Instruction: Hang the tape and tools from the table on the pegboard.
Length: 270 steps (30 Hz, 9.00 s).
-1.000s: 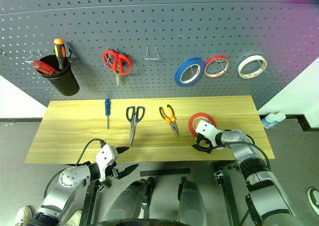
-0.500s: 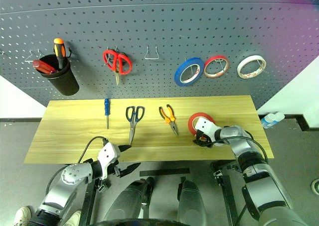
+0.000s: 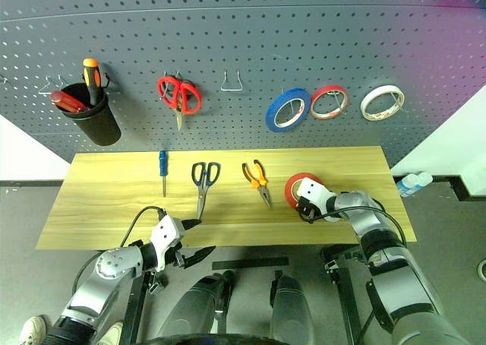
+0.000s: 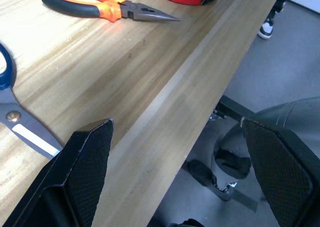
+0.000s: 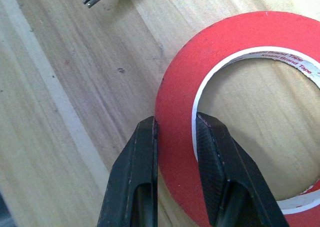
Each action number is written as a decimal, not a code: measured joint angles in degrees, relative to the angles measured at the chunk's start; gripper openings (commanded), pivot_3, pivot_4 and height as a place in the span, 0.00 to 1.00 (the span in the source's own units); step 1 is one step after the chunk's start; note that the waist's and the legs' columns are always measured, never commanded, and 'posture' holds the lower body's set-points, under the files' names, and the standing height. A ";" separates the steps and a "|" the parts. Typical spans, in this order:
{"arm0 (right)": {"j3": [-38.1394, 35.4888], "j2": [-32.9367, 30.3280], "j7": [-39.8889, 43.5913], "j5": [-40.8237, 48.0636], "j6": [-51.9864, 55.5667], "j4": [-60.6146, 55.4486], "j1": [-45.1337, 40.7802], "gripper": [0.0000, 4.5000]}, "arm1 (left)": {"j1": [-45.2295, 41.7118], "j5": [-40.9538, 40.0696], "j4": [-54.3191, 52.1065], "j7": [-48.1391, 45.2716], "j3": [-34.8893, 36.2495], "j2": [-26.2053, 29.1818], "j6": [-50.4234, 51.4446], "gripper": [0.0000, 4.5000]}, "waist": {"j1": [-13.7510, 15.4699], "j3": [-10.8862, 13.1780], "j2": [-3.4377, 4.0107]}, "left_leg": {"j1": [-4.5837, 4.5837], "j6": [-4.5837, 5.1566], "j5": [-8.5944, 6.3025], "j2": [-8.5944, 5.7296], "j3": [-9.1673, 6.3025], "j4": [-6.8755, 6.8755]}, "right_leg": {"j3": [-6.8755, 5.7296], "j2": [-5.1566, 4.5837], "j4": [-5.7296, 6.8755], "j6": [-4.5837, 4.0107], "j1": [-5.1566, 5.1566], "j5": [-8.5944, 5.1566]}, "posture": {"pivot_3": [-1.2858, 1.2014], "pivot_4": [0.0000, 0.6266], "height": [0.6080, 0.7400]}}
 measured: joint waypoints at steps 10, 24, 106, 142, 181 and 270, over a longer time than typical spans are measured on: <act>-6.67 -0.81 -14.19 -1.80 9.79 -35.28 22.11 0.16 | -1.56 -0.20 2.16 1.26 1.14 -1.03 -0.55 0.95 | -0.11 0.03 0.09 | -0.21 -0.02 0.01 -0.01 0.04 -0.05 | 0.03 -0.02 0.02 0.10 -0.29 0.06 | 0.50 0.35 1.00; -10.31 -0.17 -19.77 -1.04 13.13 -53.81 28.00 0.16 | -7.67 -2.02 5.25 -0.21 2.00 -3.42 -6.06 0.95 | -0.22 0.02 0.11 | -0.19 -0.04 0.03 0.01 0.07 -0.02 | 0.01 0.03 0.02 0.14 -0.25 0.09 | 0.49 0.31 1.00; -10.78 -4.09 -13.80 9.78 -9.42 -45.84 25.70 0.94 | -16.41 -7.01 3.24 3.01 3.58 -8.21 -4.47 0.95 | -2.13 -0.58 0.42 | 0.20 -0.03 0.05 0.73 1.32 0.92 | 1.26 0.95 0.38 0.11 -0.13 0.92 | 0.48 0.28 1.00; -2.24 25.75 -23.76 11.69 35.12 -22.27 -2.15 0.97 | -11.43 -5.03 11.01 -0.11 9.02 3.65 2.90 0.95 | -3.31 -0.07 0.24 | -0.08 0.02 0.01 0.88 1.34 0.66 | 1.34 0.91 0.23 -0.05 -0.58 0.99 | 0.49 0.47 1.00; -9.28 33.00 -34.93 7.49 22.44 21.30 -24.88 0.97 | -8.97 -6.34 5.28 -1.85 9.20 4.21 5.29 0.95 | -4.73 1.12 0.23 | -0.15 -0.07 0.07 0.91 1.56 -0.11 | 1.57 0.90 0.13 -0.07 -1.11 1.00 | 0.50 0.48 1.00; 9.47 25.60 -29.00 5.00 66.94 -25.32 -8.43 0.87 | -12.02 -6.24 7.68 -2.39 8.64 1.81 5.38 0.95 | -4.70 1.10 0.18 | -0.28 -0.08 0.07 0.92 1.58 -0.19 | 1.57 0.91 0.01 -0.05 -1.25 1.00 | 0.48 0.41 1.00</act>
